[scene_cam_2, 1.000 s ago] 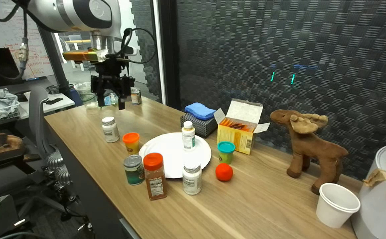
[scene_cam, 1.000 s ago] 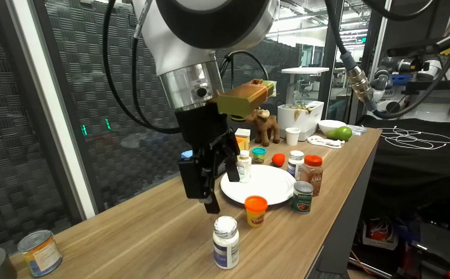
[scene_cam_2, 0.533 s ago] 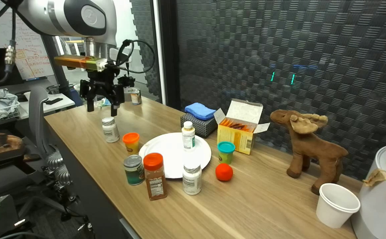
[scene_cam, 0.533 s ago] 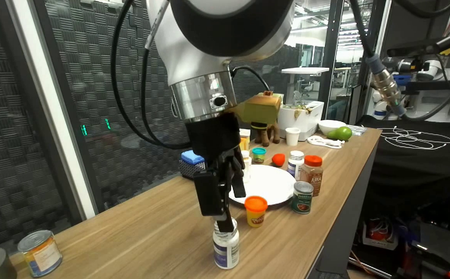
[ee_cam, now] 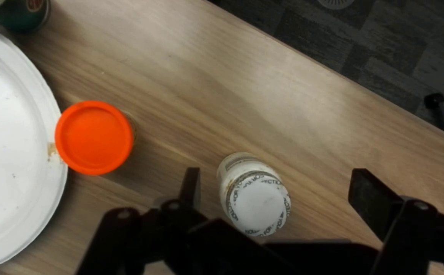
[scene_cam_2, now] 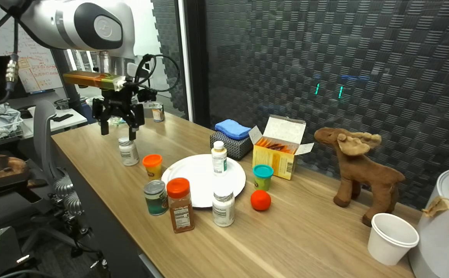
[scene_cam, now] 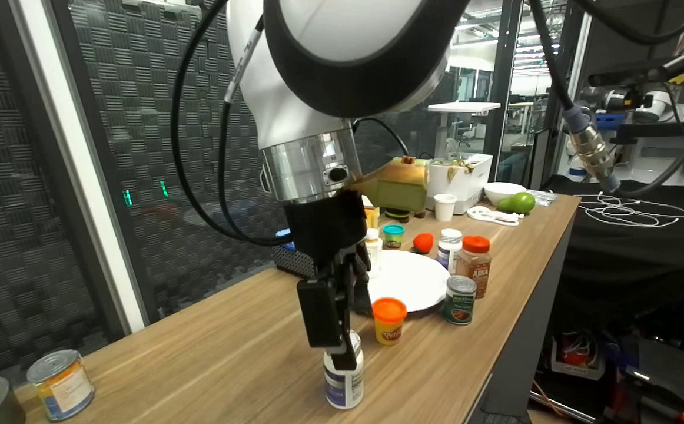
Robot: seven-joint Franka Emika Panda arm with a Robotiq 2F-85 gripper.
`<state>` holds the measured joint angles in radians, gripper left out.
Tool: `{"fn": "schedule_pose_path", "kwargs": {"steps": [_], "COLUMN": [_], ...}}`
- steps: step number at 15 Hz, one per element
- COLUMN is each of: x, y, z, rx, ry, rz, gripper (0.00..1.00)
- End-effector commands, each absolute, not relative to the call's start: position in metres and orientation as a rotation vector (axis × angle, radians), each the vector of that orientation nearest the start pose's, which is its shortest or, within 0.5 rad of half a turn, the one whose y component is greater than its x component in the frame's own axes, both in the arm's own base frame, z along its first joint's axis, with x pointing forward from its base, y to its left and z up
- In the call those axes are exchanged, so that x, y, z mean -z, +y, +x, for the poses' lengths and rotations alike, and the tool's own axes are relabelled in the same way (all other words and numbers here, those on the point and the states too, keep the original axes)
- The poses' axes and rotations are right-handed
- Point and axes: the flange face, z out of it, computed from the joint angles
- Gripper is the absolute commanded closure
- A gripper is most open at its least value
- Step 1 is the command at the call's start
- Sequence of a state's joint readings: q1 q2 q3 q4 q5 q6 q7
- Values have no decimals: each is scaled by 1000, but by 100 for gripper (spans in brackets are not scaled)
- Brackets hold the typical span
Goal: Put the objects on the table onto the tray
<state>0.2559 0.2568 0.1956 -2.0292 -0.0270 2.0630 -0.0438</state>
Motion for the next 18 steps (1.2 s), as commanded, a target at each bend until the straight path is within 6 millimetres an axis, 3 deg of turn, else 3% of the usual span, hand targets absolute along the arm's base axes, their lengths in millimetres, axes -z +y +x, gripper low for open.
{"fn": "schedule_pose_path", "kwargs": {"steps": [1,10,12,18], "x": [-309,-295,-292,-294], "y": [249,252,250,242], "z": [512,524,527,531], "rx": [-315,-299,-291,-259], "ry": [-819,-816,-806,-765], "rz": [-3007,-3002,-3002,-3033], "gripper": [0,0,27,73]}}
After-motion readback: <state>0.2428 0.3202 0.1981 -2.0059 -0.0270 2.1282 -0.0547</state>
